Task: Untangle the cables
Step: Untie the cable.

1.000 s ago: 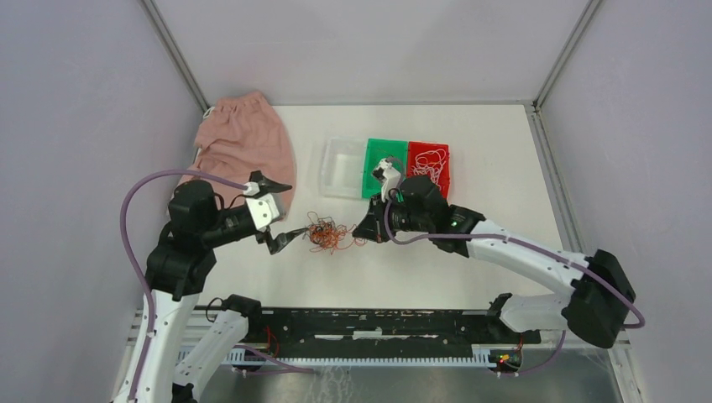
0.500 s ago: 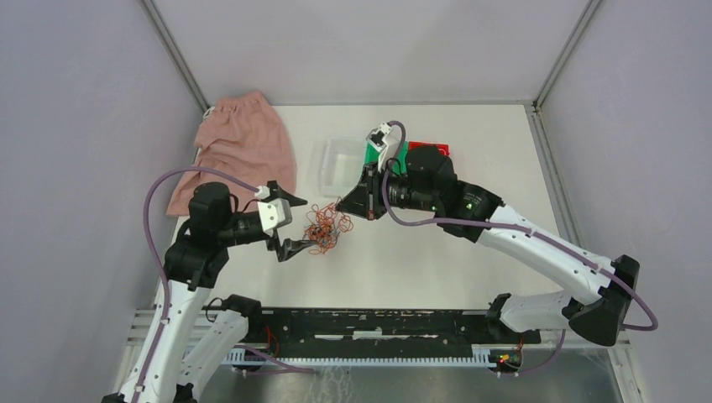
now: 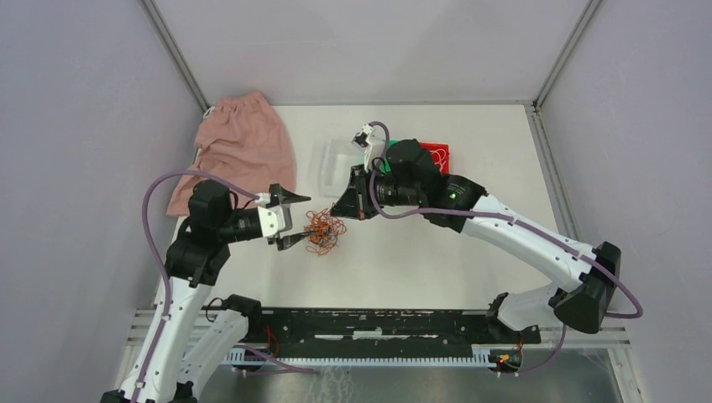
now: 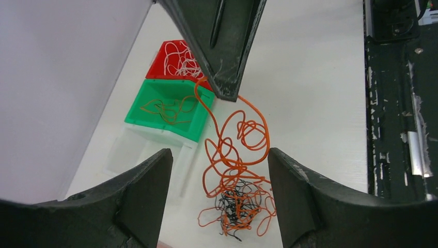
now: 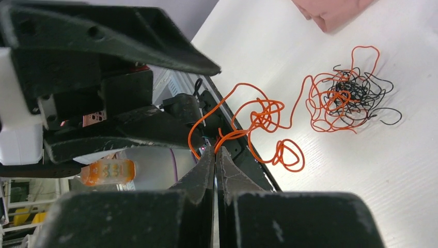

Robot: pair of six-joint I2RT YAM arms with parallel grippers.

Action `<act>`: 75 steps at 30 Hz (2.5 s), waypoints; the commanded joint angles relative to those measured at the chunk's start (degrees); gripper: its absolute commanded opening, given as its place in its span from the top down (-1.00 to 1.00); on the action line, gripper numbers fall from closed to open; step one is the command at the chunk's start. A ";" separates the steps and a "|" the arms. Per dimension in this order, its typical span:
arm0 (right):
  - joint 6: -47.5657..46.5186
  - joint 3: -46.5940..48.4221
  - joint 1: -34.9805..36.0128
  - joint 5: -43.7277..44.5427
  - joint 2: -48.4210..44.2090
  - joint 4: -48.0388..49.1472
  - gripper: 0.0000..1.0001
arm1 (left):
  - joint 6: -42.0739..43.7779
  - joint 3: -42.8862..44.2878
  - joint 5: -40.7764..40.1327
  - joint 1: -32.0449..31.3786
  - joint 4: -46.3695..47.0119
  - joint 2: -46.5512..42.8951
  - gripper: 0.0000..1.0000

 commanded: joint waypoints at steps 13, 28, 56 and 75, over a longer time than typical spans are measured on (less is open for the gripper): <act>5.55 7.63 0.31 -1.85 6.26 -1.61 0.99 | 18.35 -0.90 1.40 -4.48 -5.35 -0.94 0.04; 8.55 7.11 0.53 -4.35 6.93 0.30 0.99 | 23.35 -7.23 -6.90 -4.50 4.12 -7.87 0.30; -8.82 5.58 -6.17 -12.62 3.24 13.97 -0.25 | 22.40 4.75 -5.96 -4.49 4.47 -8.91 0.94; -8.98 2.94 2.84 -4.73 15.41 31.19 -0.31 | 19.51 10.32 -2.66 -4.50 4.53 -6.97 0.94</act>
